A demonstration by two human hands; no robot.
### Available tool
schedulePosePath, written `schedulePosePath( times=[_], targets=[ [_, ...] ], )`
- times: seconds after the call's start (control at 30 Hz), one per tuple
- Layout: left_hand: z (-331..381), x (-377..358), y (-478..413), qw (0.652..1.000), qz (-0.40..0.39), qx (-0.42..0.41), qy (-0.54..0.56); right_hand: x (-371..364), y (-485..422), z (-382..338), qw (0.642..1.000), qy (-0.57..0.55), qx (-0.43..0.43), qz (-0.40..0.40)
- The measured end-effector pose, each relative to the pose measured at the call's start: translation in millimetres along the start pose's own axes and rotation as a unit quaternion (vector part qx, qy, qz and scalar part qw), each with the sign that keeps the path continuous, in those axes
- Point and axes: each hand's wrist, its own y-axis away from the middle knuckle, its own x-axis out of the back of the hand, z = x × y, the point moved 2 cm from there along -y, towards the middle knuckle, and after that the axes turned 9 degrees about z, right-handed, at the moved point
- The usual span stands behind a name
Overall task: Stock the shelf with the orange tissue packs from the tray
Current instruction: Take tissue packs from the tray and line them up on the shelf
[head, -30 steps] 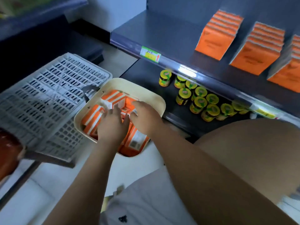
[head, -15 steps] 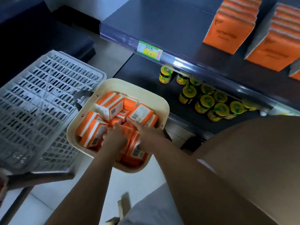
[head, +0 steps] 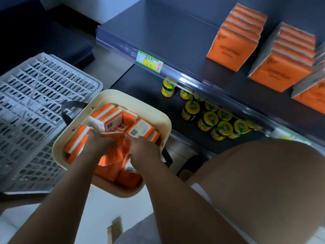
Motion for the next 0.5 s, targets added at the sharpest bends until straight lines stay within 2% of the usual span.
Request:
schedulePosePath(
  times=[0.1,0.17,0.23,0.33,0.4,0.5],
  targets=[
    [23,22,17,0.983,0.063,0.050,0.164,12,0,7,0.993,-0.070,-0.024,0.097],
    [35,31,28,0.962,0.057,0.064,0.259,20,3,11,0.962,-0.217,-0.054,0.158],
    [52,39,39,0.933,0.017,0.082,0.349,31,7,14,0.906,-0.362,-0.077,0.205],
    [83,45,60,0.880,-0.017,0.131,0.456,60,19,11,0.817,-0.510,-0.068,0.262],
    [103,45,75,0.869,-0.030,0.121,0.479,83,26,12,0.747,-0.587,-0.061,0.306],
    [133,37,98,0.871,-0.056,0.100,0.477,110,28,22,0.652,-0.654,-0.100,0.369]
  ],
)
